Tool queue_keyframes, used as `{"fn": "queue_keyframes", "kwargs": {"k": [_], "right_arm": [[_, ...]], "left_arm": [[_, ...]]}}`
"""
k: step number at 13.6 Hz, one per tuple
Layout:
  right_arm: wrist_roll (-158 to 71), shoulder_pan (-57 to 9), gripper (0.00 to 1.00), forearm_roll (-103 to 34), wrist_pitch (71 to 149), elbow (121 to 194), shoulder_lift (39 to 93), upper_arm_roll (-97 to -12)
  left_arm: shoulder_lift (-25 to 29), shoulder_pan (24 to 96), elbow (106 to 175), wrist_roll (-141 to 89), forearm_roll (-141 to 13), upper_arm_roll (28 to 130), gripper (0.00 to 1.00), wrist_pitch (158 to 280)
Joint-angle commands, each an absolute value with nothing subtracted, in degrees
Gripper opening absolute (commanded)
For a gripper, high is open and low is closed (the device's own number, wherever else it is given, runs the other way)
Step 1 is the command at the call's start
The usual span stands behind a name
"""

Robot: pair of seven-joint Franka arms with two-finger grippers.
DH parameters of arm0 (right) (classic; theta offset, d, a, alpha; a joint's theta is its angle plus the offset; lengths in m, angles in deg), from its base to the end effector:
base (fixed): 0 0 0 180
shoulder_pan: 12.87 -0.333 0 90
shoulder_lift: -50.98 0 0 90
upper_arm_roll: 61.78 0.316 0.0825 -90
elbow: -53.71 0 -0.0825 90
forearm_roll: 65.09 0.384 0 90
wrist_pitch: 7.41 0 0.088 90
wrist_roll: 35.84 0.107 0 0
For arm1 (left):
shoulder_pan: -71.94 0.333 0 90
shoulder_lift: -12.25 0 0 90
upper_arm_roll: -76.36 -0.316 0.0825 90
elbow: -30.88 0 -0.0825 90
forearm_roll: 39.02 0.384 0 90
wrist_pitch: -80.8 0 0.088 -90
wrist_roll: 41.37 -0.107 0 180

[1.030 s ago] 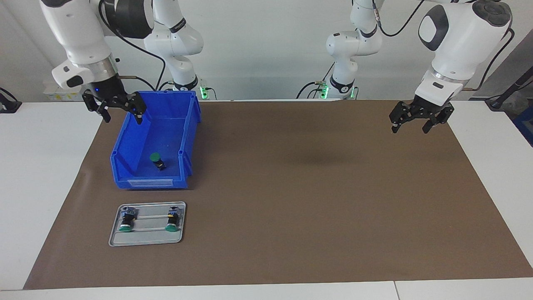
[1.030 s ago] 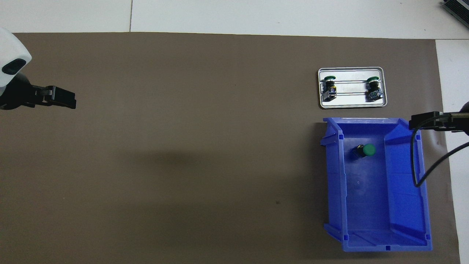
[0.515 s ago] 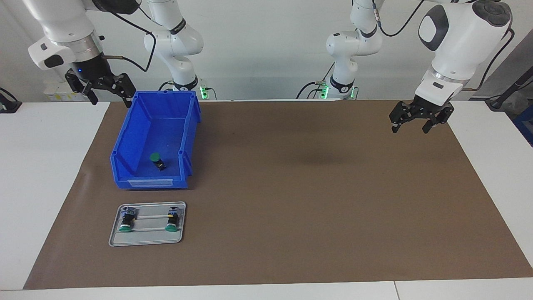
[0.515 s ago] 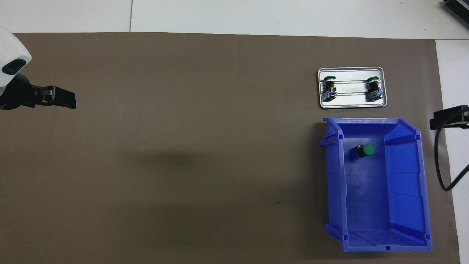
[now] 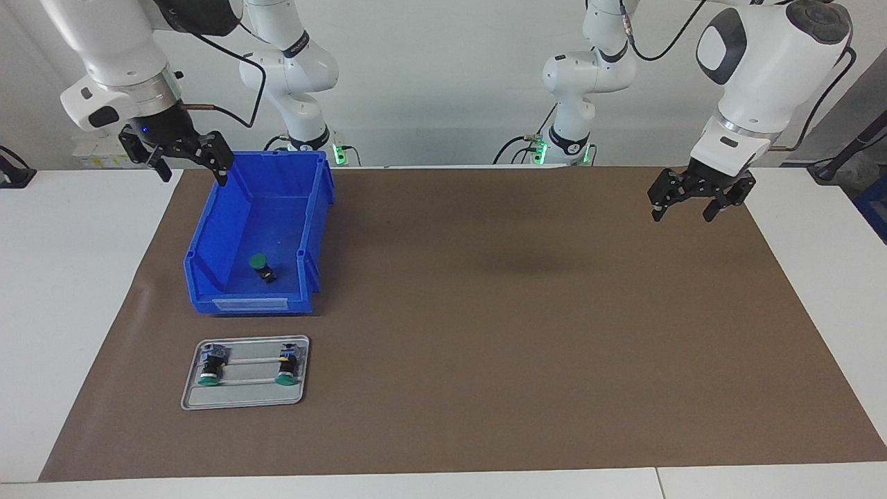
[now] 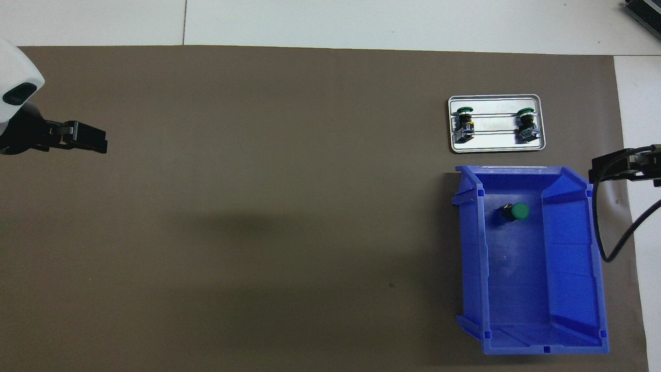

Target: Place and press button with both arms

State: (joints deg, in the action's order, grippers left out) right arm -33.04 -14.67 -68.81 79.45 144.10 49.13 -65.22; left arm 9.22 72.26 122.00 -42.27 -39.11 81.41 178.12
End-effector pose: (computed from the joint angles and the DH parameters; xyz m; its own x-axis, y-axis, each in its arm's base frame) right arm 0.5384 -0.0232 0.6344 0.9964 -0.0808 -0.0262 -0.0789 -0.9948 0.0643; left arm 0.5799 -0.0468 0.5968 0.9937 -0.0974 0.0556 -0.0978 -0.9952 0.0053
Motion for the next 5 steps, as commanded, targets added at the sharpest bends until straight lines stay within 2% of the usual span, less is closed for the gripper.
{"fn": "queue_keyframes", "kwargs": {"k": [1, 5], "right_arm": [[-34.96, -13.84, 1.0, -69.48, 80.22, 146.17, 47.38, -64.5], [-34.52, -13.92, 1.0, -69.4, 79.95, 146.09, 47.38, -64.42]], "left_arm": [[10.93, 72.65, 123.78, -41.63, -38.06, 81.72, 1.0, 178.09], [10.93, 72.65, 123.78, -41.63, -38.06, 81.72, 1.0, 178.09]]}}
